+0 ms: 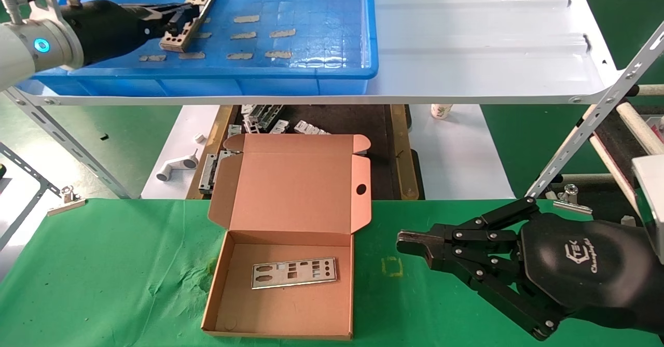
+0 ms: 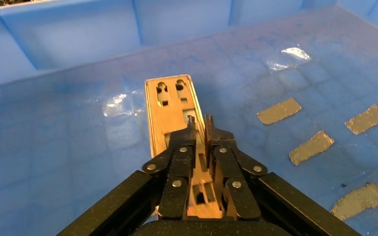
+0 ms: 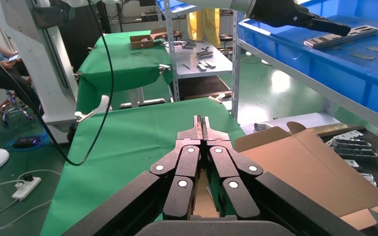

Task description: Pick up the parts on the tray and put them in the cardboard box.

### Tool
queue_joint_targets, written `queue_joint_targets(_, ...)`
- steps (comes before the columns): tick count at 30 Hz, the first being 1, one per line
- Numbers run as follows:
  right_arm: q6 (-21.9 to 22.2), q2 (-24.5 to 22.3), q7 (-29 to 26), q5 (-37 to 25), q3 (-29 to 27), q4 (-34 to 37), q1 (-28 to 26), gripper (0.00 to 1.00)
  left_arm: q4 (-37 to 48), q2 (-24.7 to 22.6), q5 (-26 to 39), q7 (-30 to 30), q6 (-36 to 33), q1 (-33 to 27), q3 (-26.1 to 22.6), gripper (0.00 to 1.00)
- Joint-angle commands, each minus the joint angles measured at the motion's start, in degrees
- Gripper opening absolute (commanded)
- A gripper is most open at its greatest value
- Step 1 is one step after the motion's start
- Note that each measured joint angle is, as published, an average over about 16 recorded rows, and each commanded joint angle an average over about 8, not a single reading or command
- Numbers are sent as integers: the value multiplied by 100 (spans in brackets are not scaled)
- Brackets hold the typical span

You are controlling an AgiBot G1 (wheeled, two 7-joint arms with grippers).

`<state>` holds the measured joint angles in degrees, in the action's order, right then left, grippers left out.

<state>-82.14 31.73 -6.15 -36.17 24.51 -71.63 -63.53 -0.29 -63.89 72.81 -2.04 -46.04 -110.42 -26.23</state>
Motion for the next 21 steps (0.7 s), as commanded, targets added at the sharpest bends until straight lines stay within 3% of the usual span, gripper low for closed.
queue_joint_targets(1, 0, 0, 0, 0, 0, 0, 0, 0, -10, 7, -7, -11, -10, -9, 5, 0)
queue_joint_targets(5, 0, 0, 0, 0, 0, 0, 0, 0, -21, 19, -26, -38, -40, -20, 18, 0)
queue_joint_targets(6, 0, 0, 0, 0, 0, 0, 0, 0, -27, 24, -28, -52, -48, -23, 20, 5)
queue_joint_targets(13, 0, 0, 0, 0, 0, 0, 0, 0, -47, 61, -31, -160, -97, -41, 23, 92)
queue_joint_targets(14, 0, 0, 0, 0, 0, 0, 0, 0, -36, 64, -33, -155, -105, -46, 24, 100)
queue_joint_targets(21, 0, 0, 0, 0, 0, 0, 0, 0, 51, 76, -14, -37, -142, -92, 10, 100)
